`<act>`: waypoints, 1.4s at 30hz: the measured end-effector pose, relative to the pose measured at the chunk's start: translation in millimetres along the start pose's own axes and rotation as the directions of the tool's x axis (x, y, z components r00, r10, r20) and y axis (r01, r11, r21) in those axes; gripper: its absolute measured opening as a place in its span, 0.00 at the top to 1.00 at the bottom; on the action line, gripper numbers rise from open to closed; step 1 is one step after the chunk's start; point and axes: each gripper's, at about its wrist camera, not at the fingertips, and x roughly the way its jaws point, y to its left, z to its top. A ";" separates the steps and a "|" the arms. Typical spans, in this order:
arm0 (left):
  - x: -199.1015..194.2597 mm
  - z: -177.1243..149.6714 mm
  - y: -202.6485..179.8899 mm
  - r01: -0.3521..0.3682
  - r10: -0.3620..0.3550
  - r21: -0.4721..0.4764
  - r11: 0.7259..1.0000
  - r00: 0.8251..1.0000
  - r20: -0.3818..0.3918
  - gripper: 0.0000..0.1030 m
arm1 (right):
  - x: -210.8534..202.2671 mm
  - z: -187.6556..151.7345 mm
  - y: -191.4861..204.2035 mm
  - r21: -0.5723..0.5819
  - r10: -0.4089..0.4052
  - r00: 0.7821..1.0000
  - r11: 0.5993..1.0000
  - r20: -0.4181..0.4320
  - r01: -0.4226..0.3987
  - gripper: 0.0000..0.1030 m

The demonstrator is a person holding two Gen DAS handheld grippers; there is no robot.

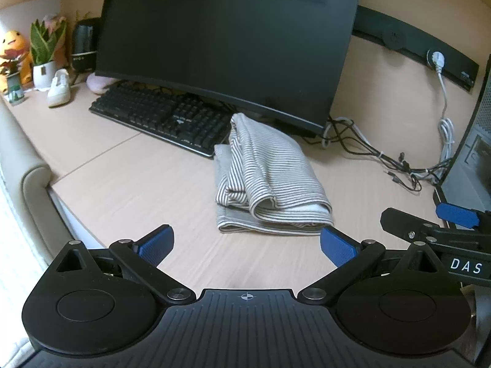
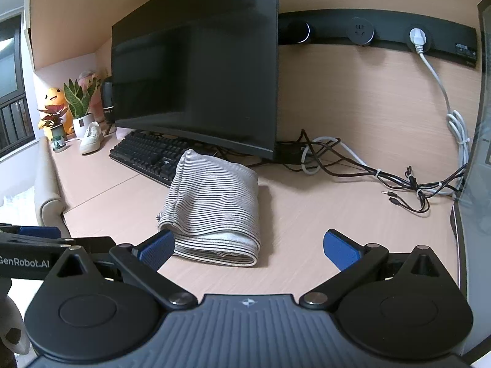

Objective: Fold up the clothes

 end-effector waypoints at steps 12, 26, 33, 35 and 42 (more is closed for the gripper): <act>7.5 1.9 -0.1 -0.005 0.005 0.002 1.000 1.000 -0.014 0.00 | 7.1 -0.2 -2.6 0.001 -0.002 1.000 1.000 -0.012 0.002 0.00; 12.6 2.4 5.6 -0.010 0.009 -0.005 1.000 1.000 -0.029 0.00 | 12.7 -1.8 1.1 0.005 0.000 1.000 1.000 -0.028 0.000 0.00; 14.8 1.2 11.5 -0.017 0.016 -0.017 1.000 0.999 -0.039 0.00 | 17.0 -2.1 4.9 -0.001 0.003 0.999 1.000 -0.039 -0.003 0.00; 15.5 1.0 13.3 -0.015 0.014 -0.021 1.000 0.999 -0.043 0.00 | 18.8 -2.4 6.5 -0.002 0.005 0.999 1.000 -0.044 -0.005 0.00; 19.1 0.8 18.9 -0.012 0.010 -0.032 0.999 0.998 -0.057 0.00 | 24.0 -2.0 11.2 -0.011 0.005 0.998 1.000 -0.055 -0.006 0.00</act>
